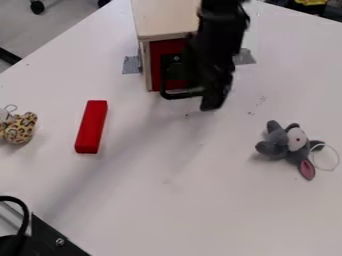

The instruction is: Close the drawer

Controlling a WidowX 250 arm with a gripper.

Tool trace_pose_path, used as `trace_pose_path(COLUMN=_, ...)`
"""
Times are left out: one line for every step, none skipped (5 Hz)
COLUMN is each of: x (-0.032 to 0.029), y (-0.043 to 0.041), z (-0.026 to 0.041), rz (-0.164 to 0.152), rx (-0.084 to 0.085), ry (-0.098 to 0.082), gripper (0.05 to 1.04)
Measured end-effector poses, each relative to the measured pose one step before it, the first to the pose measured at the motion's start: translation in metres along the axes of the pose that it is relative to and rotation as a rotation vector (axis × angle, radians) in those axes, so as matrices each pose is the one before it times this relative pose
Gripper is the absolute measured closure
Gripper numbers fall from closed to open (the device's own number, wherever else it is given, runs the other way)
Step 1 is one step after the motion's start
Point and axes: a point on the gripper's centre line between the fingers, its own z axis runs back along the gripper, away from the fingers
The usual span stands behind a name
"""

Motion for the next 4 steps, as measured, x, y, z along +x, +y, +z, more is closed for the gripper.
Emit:
trace_pose_path(x=-0.00972, y=0.00958, z=0.02919, rz=0.0486, rx=0.0097, ry=-0.0653, gripper=0.085)
trace_pose_path(x=-0.00725, y=0.00806, z=0.02411, rz=0.0323, rx=0.0419, ry=-0.0663, gripper=0.085)
trace_pose_path(x=-0.006, y=0.00661, z=0.02048, rz=0.0305, rx=0.0532, ry=-0.0595, gripper=0.085)
trace_pose_path(x=-0.00504, y=0.00409, z=0.01225, rz=0.0544, rx=0.0507, ry=-0.037, gripper=0.085)
